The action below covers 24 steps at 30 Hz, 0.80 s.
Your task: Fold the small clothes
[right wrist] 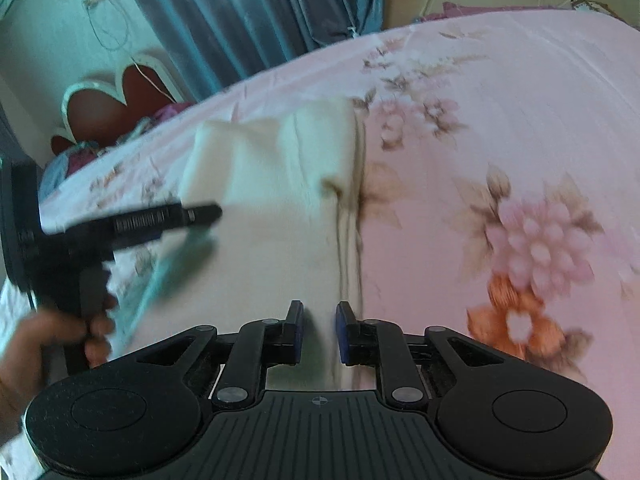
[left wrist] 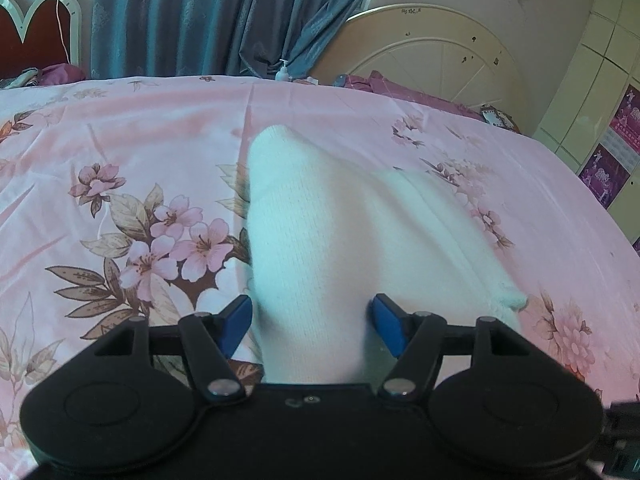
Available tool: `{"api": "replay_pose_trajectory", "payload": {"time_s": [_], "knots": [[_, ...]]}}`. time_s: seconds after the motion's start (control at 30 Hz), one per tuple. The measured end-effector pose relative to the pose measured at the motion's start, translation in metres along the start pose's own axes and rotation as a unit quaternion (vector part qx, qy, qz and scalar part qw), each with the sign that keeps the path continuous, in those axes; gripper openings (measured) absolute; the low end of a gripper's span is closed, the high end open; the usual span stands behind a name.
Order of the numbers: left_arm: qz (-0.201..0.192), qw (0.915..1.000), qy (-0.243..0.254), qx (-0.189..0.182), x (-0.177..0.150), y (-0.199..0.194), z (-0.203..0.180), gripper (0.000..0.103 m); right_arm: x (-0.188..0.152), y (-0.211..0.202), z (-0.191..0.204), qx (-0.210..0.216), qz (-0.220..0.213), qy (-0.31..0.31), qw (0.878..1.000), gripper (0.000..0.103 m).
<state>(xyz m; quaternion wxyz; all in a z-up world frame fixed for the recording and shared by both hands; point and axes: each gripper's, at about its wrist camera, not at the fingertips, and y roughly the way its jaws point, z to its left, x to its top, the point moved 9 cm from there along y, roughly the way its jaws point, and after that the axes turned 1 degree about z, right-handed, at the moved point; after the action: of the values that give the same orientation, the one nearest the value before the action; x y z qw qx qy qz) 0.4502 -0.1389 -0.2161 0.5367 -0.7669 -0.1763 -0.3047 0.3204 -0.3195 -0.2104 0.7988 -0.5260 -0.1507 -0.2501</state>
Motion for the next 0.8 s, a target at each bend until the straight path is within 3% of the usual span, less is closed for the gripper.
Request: {"api": "replay_pose_trajectory", "payload": {"time_s": [0.2, 0.3, 0.47, 0.5, 0.53, 0.6, 0.67, 0.8], "knots": [[0.0, 1.0, 0.008, -0.001, 0.0, -0.001, -0.001, 0.066, -0.009, -0.003, 0.004, -0.015, -0.006, 0.006, 1.0, 0.02], [0.0, 0.9998, 0.017, -0.005, -0.003, -0.003, -0.002, 0.066, -0.012, -0.005, 0.006, -0.018, -0.011, 0.014, 1.0, 0.05], [0.003, 0.9994, 0.028, -0.017, -0.007, -0.006, -0.001, 0.067, -0.021, -0.008, 0.015, -0.033, -0.023, 0.009, 0.999, 0.05], [0.003, 0.9993, 0.031, -0.019, -0.007, -0.007, -0.001, 0.067, -0.021, -0.008, 0.015, -0.038, -0.028, 0.012, 0.999, 0.046], [0.004, 0.9992, 0.034, -0.02, -0.008, -0.008, -0.001, 0.067, -0.021, -0.009, 0.016, -0.044, -0.032, 0.013, 0.998, 0.035], [0.005, 0.9989, 0.039, -0.024, -0.009, -0.009, -0.001, 0.067, -0.021, -0.011, 0.017, -0.052, -0.035, 0.011, 0.998, 0.028], [0.007, 0.9986, 0.045, -0.028, -0.011, -0.01, -0.001, 0.067, -0.022, -0.011, 0.016, -0.061, -0.037, 0.016, 0.997, 0.028], [0.009, 0.9984, 0.045, -0.033, -0.013, -0.01, -0.001, 0.066, -0.023, -0.012, 0.022, -0.087, -0.036, -0.01, 0.996, 0.005]]}}
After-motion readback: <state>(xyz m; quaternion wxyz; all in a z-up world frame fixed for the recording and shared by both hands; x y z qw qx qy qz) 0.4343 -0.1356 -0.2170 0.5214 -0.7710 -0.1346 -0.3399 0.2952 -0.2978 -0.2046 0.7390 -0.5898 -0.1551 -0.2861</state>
